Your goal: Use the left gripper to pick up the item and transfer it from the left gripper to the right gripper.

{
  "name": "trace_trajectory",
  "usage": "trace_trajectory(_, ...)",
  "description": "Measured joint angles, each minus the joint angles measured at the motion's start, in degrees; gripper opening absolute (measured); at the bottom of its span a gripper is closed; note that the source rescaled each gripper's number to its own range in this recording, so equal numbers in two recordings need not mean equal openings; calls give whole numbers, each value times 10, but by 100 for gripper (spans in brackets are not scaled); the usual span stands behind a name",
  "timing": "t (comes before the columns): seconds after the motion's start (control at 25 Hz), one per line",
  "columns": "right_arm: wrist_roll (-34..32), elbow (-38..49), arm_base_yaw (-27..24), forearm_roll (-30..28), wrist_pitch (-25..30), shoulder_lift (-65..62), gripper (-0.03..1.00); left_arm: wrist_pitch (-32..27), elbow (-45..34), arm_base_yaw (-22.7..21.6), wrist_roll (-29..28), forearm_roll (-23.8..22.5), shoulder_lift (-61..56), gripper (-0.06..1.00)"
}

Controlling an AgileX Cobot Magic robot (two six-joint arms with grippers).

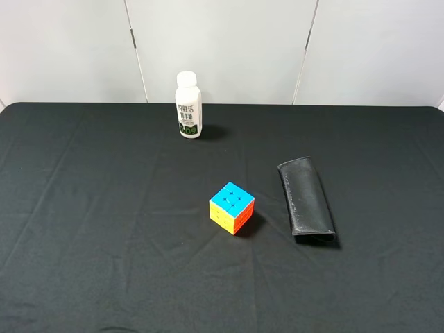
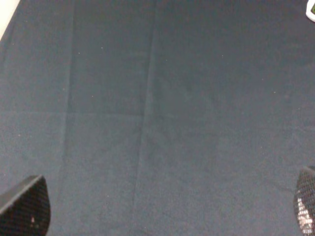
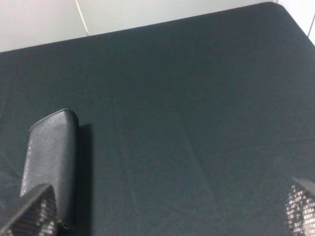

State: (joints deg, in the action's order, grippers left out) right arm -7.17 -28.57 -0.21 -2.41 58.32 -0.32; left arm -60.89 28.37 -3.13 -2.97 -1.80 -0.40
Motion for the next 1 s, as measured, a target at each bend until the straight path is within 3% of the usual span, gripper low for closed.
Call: trace_trajectory(1.0, 0, 0, 0, 0, 0, 0, 100, 0, 0, 0, 0, 0, 0, 98)
